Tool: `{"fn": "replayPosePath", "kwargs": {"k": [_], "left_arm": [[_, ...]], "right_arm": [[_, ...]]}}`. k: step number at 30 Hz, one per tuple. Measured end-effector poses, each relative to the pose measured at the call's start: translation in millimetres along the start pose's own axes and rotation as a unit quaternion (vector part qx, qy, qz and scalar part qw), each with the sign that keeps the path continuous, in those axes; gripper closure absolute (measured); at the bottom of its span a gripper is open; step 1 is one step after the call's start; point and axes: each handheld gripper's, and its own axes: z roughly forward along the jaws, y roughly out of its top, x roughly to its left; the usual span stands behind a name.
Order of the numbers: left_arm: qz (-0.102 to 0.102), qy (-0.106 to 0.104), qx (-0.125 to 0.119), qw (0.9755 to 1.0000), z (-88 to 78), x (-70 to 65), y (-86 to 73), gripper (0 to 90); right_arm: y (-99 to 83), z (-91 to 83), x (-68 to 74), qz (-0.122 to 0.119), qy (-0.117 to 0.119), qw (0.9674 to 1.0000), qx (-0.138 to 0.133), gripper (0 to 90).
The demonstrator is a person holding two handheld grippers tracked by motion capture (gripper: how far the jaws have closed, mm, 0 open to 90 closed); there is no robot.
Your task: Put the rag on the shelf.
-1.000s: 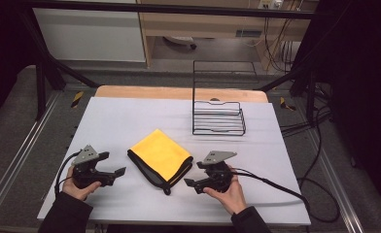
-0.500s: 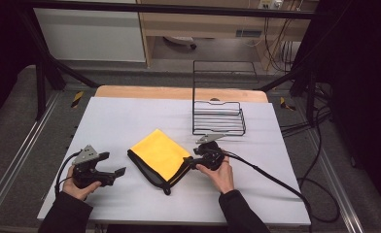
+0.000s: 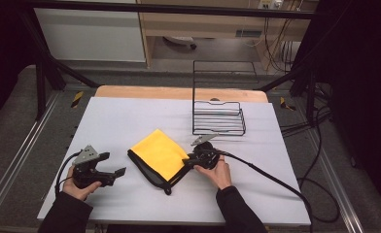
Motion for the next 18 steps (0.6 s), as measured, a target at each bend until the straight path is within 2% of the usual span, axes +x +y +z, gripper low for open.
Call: {"fn": "replayPosePath", "kwargs": {"k": [3, 5, 9, 15, 18], "left_arm": [[0.000, 0.000, 0.001, 1.0000, 0.0, 0.0, -0.2, 8.5], [0.000, 0.001, 0.001, 1.0000, -0.1, 0.1, -0.2, 8.5], [0.001, 0.000, 0.002, 1.0000, 0.0, -0.1, -0.1, 8.5], [0.002, 0.000, 0.002, 1.0000, 0.2, -0.7, 0.2, 8.6], [0.002, 0.000, 0.003, 1.0000, 0.7, -1.5, 0.2, 8.6]], "right_arm": [[-0.5, -2.8, 3.1, -0.001, 0.003, 1.0000, 0.004, 77.5], [-1.3, -5.7, 6.7, 0.002, -0.004, 1.0000, 0.003, 80.2], [-2.8, -15.6, 15.7, 0.017, -0.017, 0.9997, 0.002, 81.8], [-4.2, -39.8, 32.6, 0.041, -0.031, 0.9987, 0.002, 81.8], [-10.1, -50.7, 41.7, 0.059, -0.058, 0.9965, 0.015, 81.6]]}}
